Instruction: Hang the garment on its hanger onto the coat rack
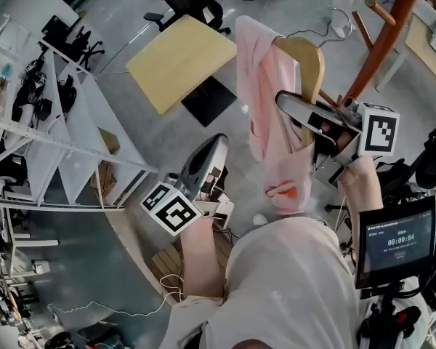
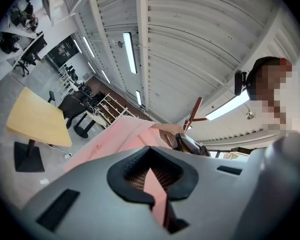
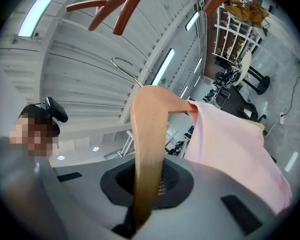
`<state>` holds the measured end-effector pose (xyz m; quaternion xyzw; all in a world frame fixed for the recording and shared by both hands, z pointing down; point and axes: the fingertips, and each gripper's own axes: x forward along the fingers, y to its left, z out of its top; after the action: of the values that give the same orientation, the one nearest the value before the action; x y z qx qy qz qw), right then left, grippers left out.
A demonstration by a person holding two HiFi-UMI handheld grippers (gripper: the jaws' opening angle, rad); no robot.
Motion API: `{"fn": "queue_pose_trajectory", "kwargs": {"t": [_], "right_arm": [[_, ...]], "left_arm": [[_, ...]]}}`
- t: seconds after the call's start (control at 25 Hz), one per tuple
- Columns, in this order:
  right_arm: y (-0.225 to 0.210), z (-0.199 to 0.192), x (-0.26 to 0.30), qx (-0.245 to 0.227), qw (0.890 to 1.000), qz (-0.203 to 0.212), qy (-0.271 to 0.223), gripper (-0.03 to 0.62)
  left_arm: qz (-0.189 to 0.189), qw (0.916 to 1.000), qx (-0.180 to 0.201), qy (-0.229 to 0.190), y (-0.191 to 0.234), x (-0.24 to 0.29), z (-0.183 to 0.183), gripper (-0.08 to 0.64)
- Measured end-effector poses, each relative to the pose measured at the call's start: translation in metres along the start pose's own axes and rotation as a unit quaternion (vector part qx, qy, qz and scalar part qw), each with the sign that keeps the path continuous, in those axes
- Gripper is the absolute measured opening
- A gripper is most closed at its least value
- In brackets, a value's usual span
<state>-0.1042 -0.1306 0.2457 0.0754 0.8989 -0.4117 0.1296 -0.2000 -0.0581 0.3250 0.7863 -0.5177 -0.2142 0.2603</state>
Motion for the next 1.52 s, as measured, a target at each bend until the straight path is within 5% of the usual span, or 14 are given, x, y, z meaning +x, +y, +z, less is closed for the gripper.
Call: {"fn": "queue_pose_trajectory", "kwargs": {"t": [0.48, 1.52], "right_arm": [[0.020, 0.061, -0.009, -0.026, 0.999, 0.009, -0.025, 0.012], [-0.029, 0.060, -0.056, -0.005, 0.996, -0.068, -0.066, 0.012]], "left_arm": [[-0.037, 0.9991, 0.015, 0.013, -0.022, 0.050, 0.005, 0.006], [-0.052, 0.9968, -0.010, 0.060, -0.015, 0.078, -0.023, 0.006]]}}
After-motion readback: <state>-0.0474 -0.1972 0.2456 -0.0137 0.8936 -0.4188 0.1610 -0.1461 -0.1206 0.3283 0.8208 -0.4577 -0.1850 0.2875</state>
